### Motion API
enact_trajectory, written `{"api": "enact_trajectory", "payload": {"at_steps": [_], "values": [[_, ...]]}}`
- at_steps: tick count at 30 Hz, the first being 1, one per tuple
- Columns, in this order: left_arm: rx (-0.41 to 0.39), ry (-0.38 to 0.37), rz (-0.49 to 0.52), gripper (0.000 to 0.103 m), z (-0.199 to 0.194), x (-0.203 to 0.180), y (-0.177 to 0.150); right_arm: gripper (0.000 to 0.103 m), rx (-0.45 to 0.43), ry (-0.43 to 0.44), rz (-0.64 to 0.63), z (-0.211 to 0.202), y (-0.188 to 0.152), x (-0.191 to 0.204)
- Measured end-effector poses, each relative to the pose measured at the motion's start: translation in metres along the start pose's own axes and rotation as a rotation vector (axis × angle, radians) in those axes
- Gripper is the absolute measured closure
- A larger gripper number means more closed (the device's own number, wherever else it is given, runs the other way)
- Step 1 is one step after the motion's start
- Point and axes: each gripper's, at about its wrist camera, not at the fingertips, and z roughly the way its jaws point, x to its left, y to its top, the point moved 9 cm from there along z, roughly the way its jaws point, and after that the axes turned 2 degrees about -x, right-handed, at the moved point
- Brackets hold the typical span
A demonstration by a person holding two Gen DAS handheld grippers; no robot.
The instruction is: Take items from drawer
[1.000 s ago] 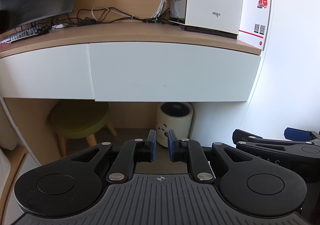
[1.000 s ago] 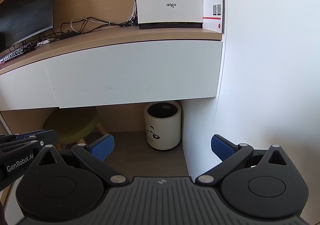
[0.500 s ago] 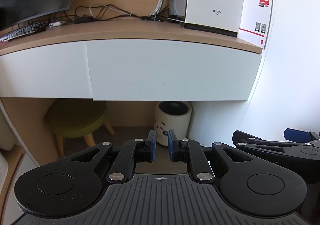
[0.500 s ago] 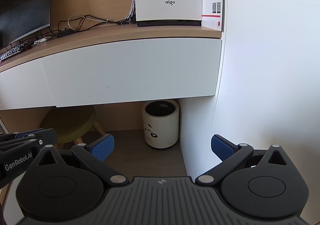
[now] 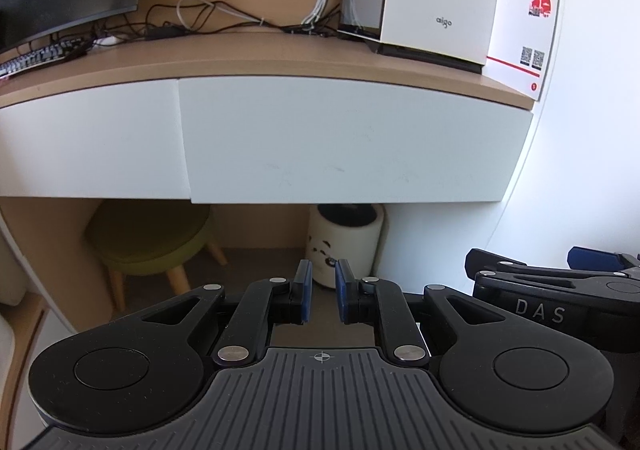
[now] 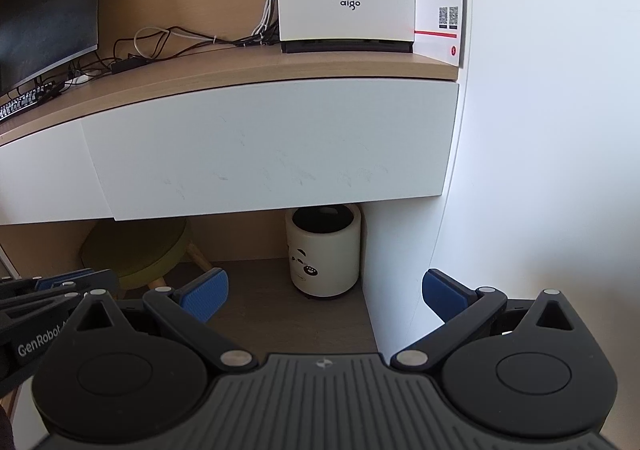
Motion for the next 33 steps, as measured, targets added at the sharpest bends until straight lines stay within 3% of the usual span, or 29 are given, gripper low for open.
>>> {"api": "enact_trajectory", "payload": {"at_steps": [7, 13, 19, 23, 29, 33], "values": [[0.007, -0.001, 0.003, 0.088, -0.028, 0.017, 0.026, 0.0, 0.002, -0.029, -0.027, -0.024, 0.02, 0.017], [0.009, -0.001, 0.006, 0.088, -0.062, 0.027, 0.042, 0.0, 0.008, 0.016, -0.003, -0.055, 0.037, 0.032], [0.047, 0.01, -0.093, 0.088, -0.094, 0.05, 0.049, 0.0, 0.049, 0.006, 0.034, -0.083, 0.056, 0.03], [0.081, -0.002, -0.187, 0.088, -0.109, 0.064, 0.059, 0.0, 0.029, -0.008, -0.004, -0.102, 0.076, 0.03], [0.05, -0.041, -0.199, 0.088, -0.126, 0.066, 0.08, 0.0, -0.013, -0.016, -0.071, -0.115, 0.1, 0.034], [0.014, -0.021, -0.19, 0.087, -0.126, 0.064, 0.098, 0.0, -0.048, 0.003, -0.093, -0.11, 0.119, 0.043]]}}
